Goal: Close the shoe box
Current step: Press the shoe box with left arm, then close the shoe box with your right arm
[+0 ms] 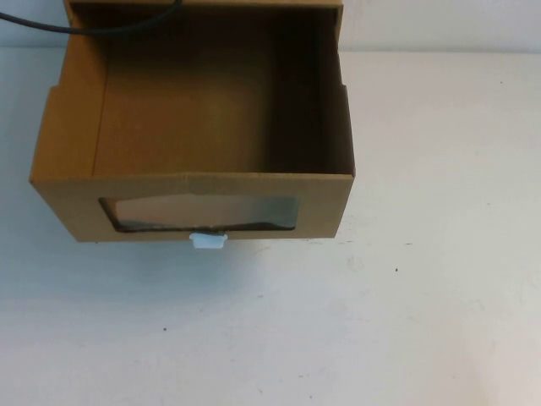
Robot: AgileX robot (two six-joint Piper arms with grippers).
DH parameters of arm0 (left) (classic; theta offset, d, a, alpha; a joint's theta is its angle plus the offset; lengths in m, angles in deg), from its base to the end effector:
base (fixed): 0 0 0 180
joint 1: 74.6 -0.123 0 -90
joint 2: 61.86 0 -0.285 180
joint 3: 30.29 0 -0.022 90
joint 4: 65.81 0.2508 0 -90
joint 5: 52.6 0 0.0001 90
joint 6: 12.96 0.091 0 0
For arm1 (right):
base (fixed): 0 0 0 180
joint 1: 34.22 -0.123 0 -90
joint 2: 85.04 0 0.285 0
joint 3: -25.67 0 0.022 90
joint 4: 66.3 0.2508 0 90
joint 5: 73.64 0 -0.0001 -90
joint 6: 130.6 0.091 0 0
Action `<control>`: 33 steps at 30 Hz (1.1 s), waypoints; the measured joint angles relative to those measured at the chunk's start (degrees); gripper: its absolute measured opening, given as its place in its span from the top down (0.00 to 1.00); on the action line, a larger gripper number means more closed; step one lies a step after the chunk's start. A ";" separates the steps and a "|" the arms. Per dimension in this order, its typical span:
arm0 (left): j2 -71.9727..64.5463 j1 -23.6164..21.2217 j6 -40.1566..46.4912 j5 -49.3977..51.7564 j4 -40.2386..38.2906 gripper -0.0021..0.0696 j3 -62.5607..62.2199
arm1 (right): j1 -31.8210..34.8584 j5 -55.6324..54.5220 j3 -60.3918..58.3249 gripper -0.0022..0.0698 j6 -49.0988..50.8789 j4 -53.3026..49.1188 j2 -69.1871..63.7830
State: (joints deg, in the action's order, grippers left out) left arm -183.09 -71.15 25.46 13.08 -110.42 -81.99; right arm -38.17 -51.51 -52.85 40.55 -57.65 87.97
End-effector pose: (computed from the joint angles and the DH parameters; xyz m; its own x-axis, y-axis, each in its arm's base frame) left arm 0.4264 -0.0841 0.4328 -0.4221 0.2416 -0.8737 0.7024 0.6965 -0.1468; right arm 0.0516 0.0087 0.1720 -0.2967 -0.0350 -0.9543 -0.1270 0.9919 0.0032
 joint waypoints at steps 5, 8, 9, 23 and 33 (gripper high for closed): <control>-8.32 0.00 -2.77 2.30 2.69 0.98 -9.97 | 0.00 0.00 0.00 0.99 0.00 0.00 0.00; -9.37 0.00 -3.24 3.00 5.19 0.98 -11.07 | 0.00 0.00 0.00 0.98 0.00 0.00 0.00; -9.36 0.00 -3.29 3.20 6.31 0.98 -11.09 | 0.00 0.00 0.00 0.99 0.00 0.00 0.00; -9.36 0.11 -4.01 5.01 7.20 0.98 -11.77 | 0.00 -7.34 -0.24 0.99 0.00 5.68 0.00; -9.36 0.11 -5.40 5.15 6.77 0.98 -11.77 | 0.00 -19.22 -0.09 0.99 0.00 37.36 0.00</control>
State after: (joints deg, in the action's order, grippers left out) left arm -192.45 -71.03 20.06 18.22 -103.65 -93.76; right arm -38.17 -70.73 -52.95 40.55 -20.30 87.97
